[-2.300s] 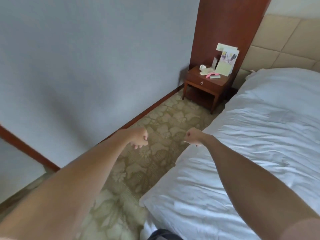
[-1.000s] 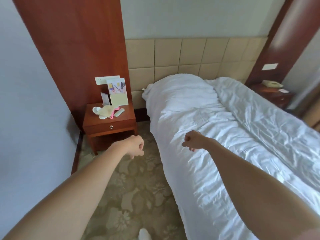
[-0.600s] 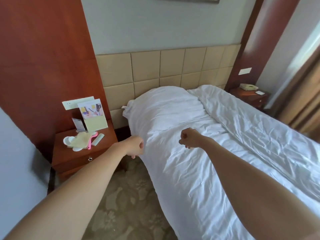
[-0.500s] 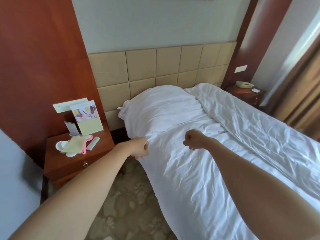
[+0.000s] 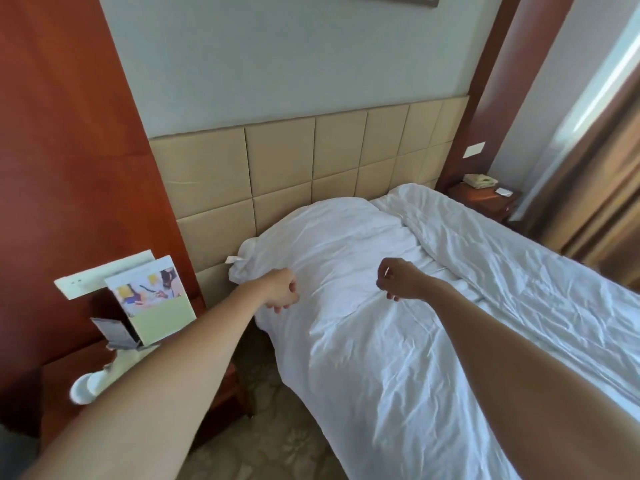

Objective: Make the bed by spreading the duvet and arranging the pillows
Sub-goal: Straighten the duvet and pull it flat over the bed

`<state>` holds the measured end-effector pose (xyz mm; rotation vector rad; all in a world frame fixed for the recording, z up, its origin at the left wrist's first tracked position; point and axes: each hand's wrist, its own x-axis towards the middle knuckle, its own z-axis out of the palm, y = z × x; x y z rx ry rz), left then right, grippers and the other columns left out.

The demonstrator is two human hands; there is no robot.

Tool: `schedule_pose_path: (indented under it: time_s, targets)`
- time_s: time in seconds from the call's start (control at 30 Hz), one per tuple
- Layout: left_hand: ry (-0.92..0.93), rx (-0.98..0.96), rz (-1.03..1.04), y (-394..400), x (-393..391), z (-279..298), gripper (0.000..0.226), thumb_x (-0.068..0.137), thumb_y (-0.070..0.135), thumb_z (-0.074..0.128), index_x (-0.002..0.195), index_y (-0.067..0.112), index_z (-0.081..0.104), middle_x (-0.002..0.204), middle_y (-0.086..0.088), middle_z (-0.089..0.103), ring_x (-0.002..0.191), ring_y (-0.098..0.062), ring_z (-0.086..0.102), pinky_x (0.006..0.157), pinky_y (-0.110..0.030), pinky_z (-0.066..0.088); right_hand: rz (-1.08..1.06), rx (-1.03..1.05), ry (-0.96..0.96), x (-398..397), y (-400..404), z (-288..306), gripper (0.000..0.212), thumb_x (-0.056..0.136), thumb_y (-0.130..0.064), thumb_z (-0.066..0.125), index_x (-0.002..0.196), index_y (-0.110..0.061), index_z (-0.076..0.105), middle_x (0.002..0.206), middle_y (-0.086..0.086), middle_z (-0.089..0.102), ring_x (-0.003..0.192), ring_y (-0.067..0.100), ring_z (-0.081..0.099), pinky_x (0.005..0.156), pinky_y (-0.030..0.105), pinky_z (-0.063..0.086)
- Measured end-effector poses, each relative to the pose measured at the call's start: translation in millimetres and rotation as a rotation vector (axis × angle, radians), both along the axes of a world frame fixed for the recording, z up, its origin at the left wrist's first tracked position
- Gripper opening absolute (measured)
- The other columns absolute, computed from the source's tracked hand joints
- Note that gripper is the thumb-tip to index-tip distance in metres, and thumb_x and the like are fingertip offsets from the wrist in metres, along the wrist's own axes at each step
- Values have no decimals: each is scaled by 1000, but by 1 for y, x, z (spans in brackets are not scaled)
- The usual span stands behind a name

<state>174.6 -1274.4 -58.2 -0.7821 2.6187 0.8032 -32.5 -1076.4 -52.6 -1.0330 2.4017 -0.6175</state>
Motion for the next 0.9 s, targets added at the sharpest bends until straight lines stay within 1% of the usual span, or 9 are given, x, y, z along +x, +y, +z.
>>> schedule_pose_path:
  time_s: [0.1, 0.2, 0.37, 0.5, 0.6, 0.7, 0.77, 0.83, 0.9]
  targets:
    - [-14, -3, -66, -38, -26, -3, 7, 93, 22, 55, 91, 16, 57, 91, -5, 70, 68, -14, 66, 63, -26, 50, -40, 4, 0, -17, -34, 2, 7, 84, -13, 56, 79, -11, 61, 62, 7, 69, 62, 25, 71, 57, 28, 57]
    - [-24, 16, -105, -73, -54, -14, 8, 93, 23, 55, 88, 17, 57, 89, -4, 70, 67, -14, 66, 62, -25, 50, -106, 29, 3, -47, -65, -7, 7, 85, -13, 57, 79, -11, 61, 55, 3, 67, 53, 18, 66, 51, 24, 53]
    - [-57, 31, -100, -139, -104, -40, 11, 93, 21, 54, 83, 17, 54, 86, -4, 70, 66, -15, 66, 63, -27, 50, -71, 68, -29, -101, -137, -31, 6, 84, -13, 57, 82, -10, 62, 58, 4, 67, 54, 18, 65, 53, 24, 55]
    - [-113, 27, -59, -198, -152, -52, 10, 92, 21, 54, 85, 15, 55, 88, -6, 71, 68, -16, 65, 58, -25, 47, -25, 45, -62, -154, -204, -53, 6, 84, -11, 57, 81, -9, 62, 59, 4, 66, 47, 8, 63, 49, 19, 49]
    - [-147, 24, -17, -240, -191, -55, 9, 91, 21, 53, 86, 14, 56, 89, -6, 71, 68, -17, 66, 62, -30, 49, 26, 119, -79, -199, -248, -71, 3, 83, -13, 60, 81, -11, 62, 63, 6, 68, 55, 15, 64, 57, 25, 55]
    - [-89, 20, 56, -279, -230, -63, 10, 89, 21, 54, 81, 15, 55, 87, -9, 72, 69, -21, 69, 71, -34, 55, 59, 195, -31, -244, -287, -85, 7, 81, -23, 67, 78, -20, 61, 87, 7, 68, 75, 18, 65, 76, 31, 57]
    - [-64, 36, 87, -296, -249, -73, 11, 88, 22, 52, 82, 13, 56, 89, -12, 72, 70, -22, 69, 74, -36, 57, 62, 217, -7, -265, -311, -94, 11, 79, -26, 69, 76, -24, 59, 96, 6, 64, 85, 20, 64, 78, 31, 55]
    - [-106, 70, 82, -307, -261, -87, 10, 90, 20, 52, 84, 12, 55, 92, -13, 71, 66, -19, 66, 70, -34, 54, 65, 253, -29, -277, -331, -105, 11, 78, -26, 70, 75, -24, 59, 97, 8, 63, 84, 22, 66, 77, 30, 56]
    - [-135, 80, 98, -321, -273, -105, 11, 89, 20, 52, 79, 15, 51, 90, -13, 70, 67, -19, 65, 70, -34, 53, 79, 272, -43, -289, -351, -116, 11, 79, -25, 68, 75, -24, 58, 97, 8, 64, 84, 23, 67, 77, 31, 56]
